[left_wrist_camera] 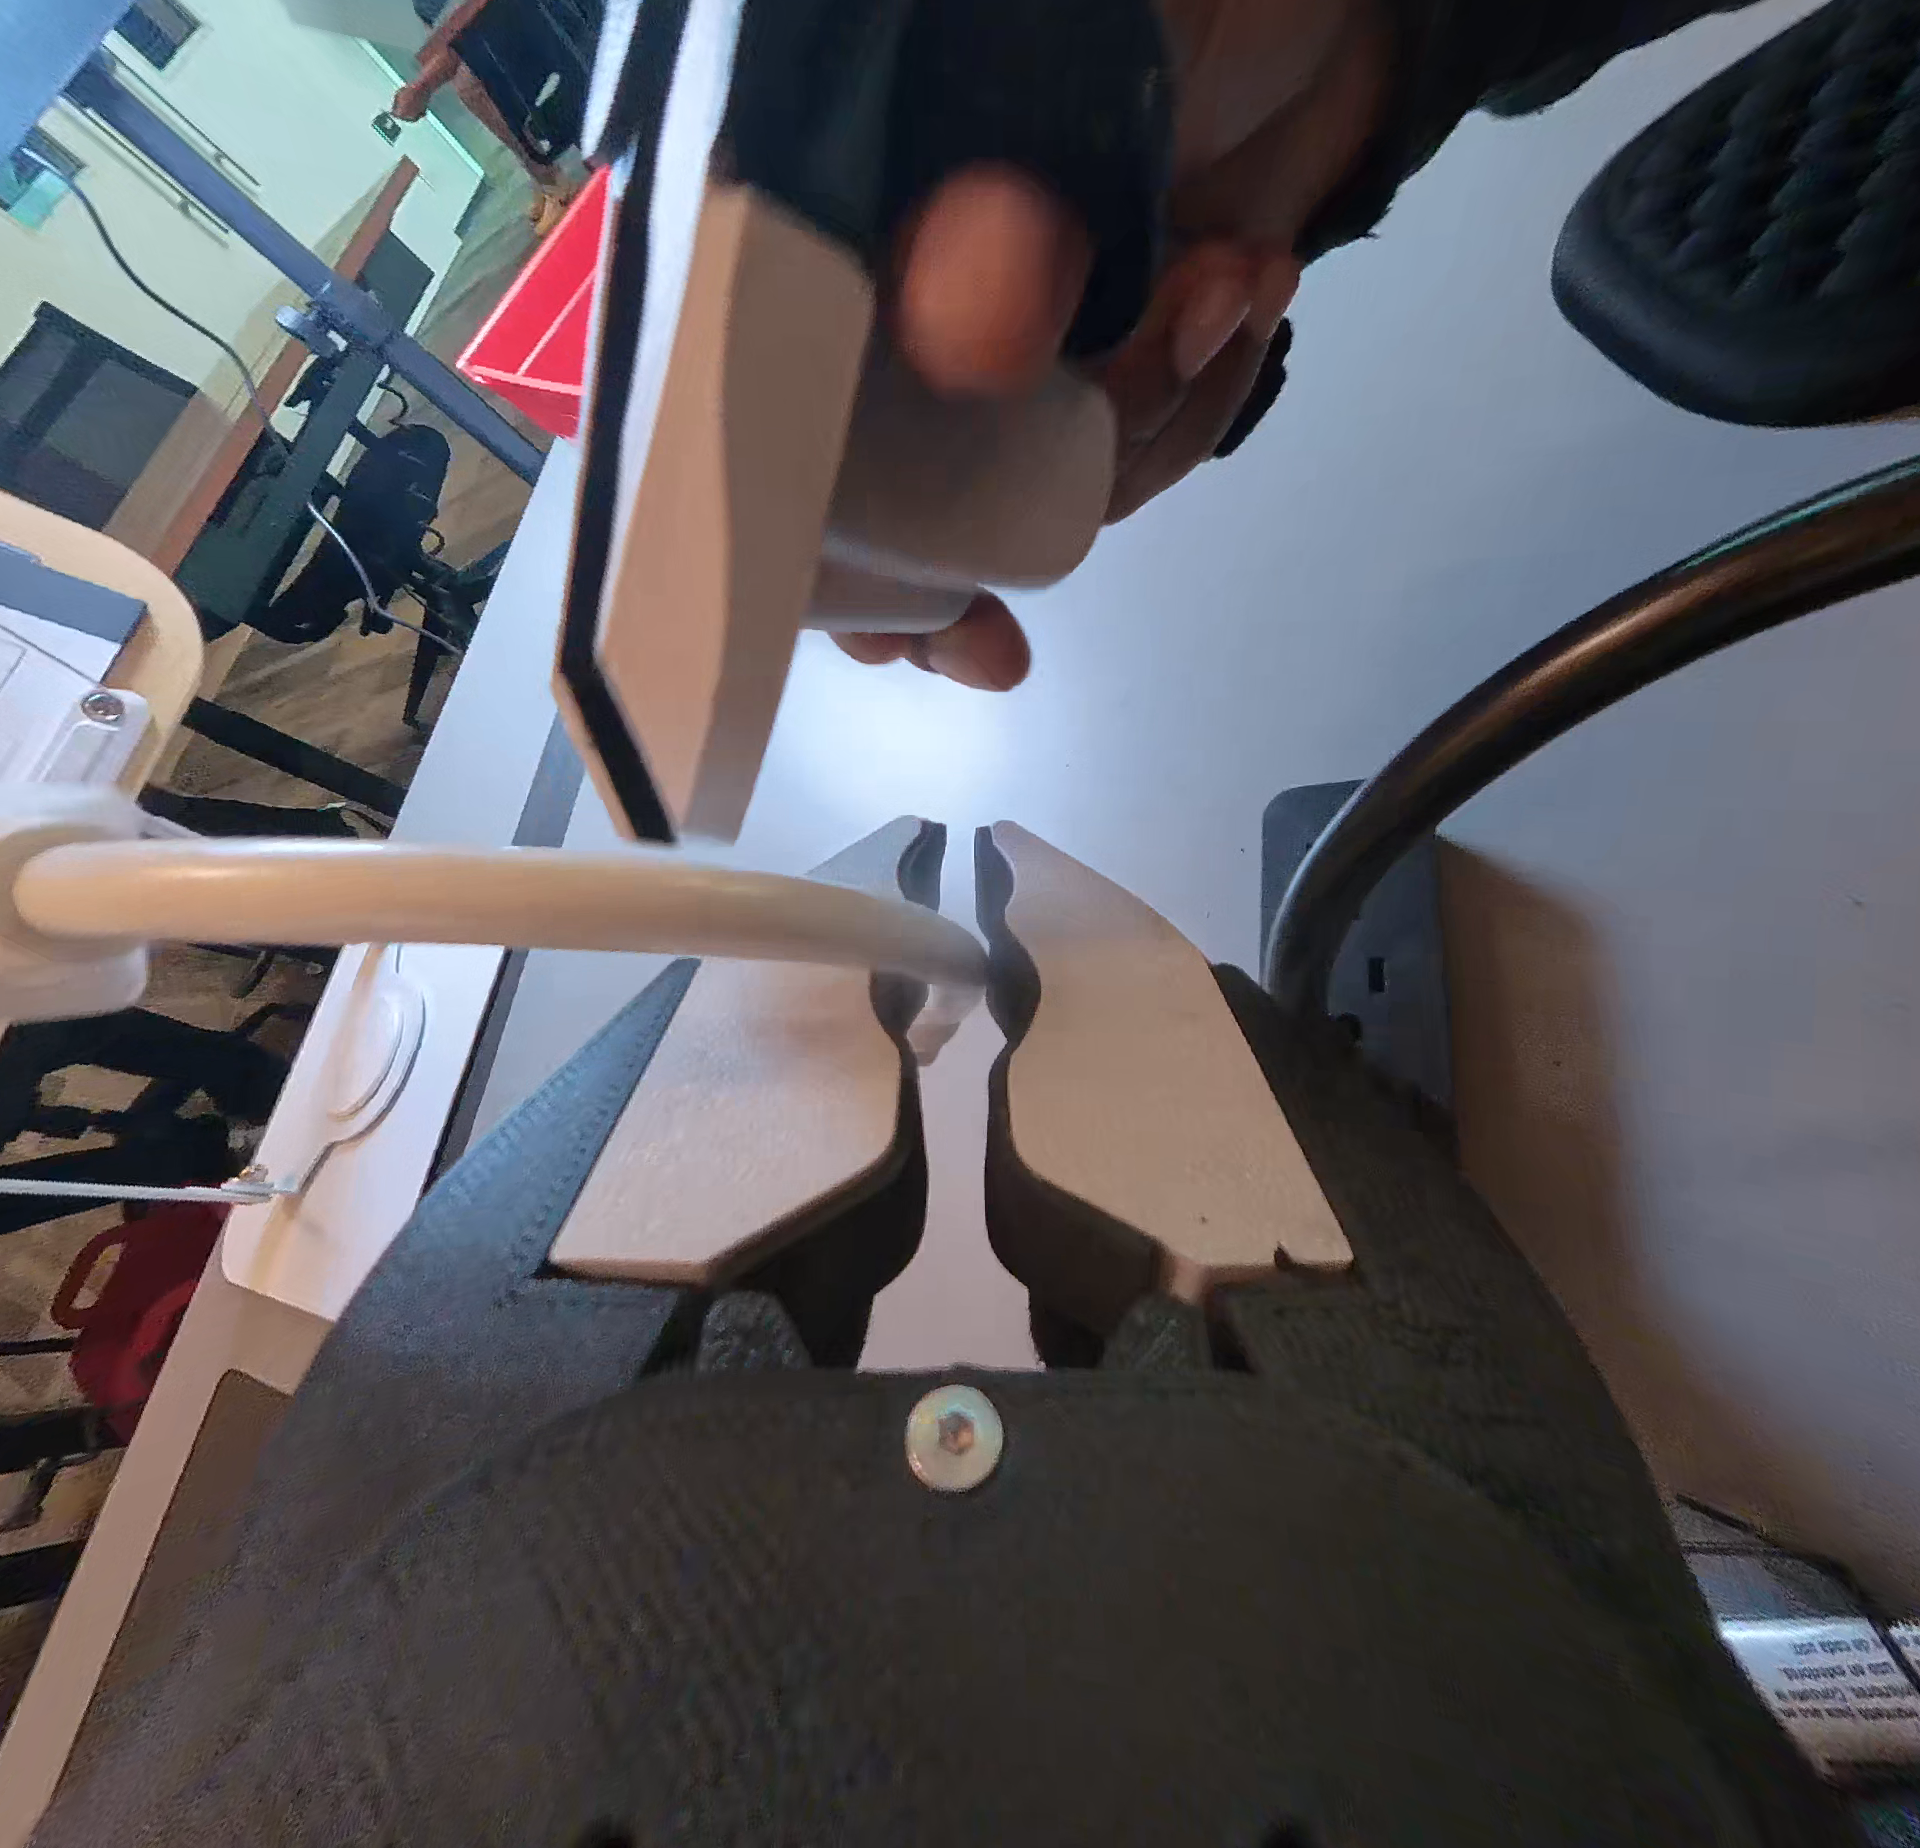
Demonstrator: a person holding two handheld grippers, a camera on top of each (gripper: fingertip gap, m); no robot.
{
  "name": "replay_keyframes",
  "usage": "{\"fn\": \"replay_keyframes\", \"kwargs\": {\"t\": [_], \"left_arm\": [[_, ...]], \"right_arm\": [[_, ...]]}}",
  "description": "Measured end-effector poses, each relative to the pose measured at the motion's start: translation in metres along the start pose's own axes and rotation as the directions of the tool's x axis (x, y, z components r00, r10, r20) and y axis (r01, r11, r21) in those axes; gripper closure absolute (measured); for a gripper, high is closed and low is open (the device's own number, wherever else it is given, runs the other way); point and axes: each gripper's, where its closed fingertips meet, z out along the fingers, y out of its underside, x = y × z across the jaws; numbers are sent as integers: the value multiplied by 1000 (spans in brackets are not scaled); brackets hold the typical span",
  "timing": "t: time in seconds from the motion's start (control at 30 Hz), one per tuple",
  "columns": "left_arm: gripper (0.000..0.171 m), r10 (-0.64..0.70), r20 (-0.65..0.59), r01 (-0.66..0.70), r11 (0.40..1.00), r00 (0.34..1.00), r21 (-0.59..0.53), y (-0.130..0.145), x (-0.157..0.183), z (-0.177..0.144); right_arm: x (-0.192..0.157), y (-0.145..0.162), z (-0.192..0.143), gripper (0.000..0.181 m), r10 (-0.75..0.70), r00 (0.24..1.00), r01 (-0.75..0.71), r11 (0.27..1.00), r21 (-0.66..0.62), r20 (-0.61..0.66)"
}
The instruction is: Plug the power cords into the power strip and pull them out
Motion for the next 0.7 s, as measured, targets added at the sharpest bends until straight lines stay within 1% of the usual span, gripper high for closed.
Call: {"fn": "replay_keyframes", "kwargs": {"t": [0.1,0.17,0.2,0.27,0.33,0.37,0.43,0.47,0.53,0.57,0.67,0.7], "left_arm": [[165,-59,-8,60,997,998,54,0,-7,-7],[164,-88,-29,90,991,996,97,0,-9,-12],[164,-86,-19,88,992,996,95,1,-11,-13],[165,-62,-4,62,995,998,78,4,-12,-13],[165,-30,1,30,998,1000,62,4,-8,-10],[165,-15,5,15,998,1000,53,4,-6,-9],[165,8,1,-8,999,1000,36,5,-2,-8],[165,16,-5,-16,1000,1000,26,5,1,-8],[164,22,-25,-22,1000,999,10,8,5,-8],[164,19,-33,-19,1000,999,6,9,6,-7],[164,-15,-62,14,1000,998,-4,10,9,-6],[164,-24,-67,23,1000,997,-12,11,10,-5]], "right_arm": [[8,9,-10,139,20,998,-21,1000,-21,-55],[6,18,-8,133,57,997,-58,998,-22,-44],[2,18,-4,131,85,996,-85,996,6,-24],[-3,12,4,131,109,994,-109,993,49,-3],[-4,1,10,132,66,997,-64,996,64,-28],[-5,-1,13,135,40,999,-38,998,46,-34],[-11,2,22,137,-8,1000,7,999,-38,-27],[-15,5,27,140,-50,999,49,996,-81,-19],[-12,10,32,148,-165,984,154,976,-152,-67],[-12,10,33,150,-201,977,186,967,-176,-71],[-11,11,33,153,-237,967,216,957,-194,-93],[-12,12,33,157,-259,960,236,952,-196,-103]]}}
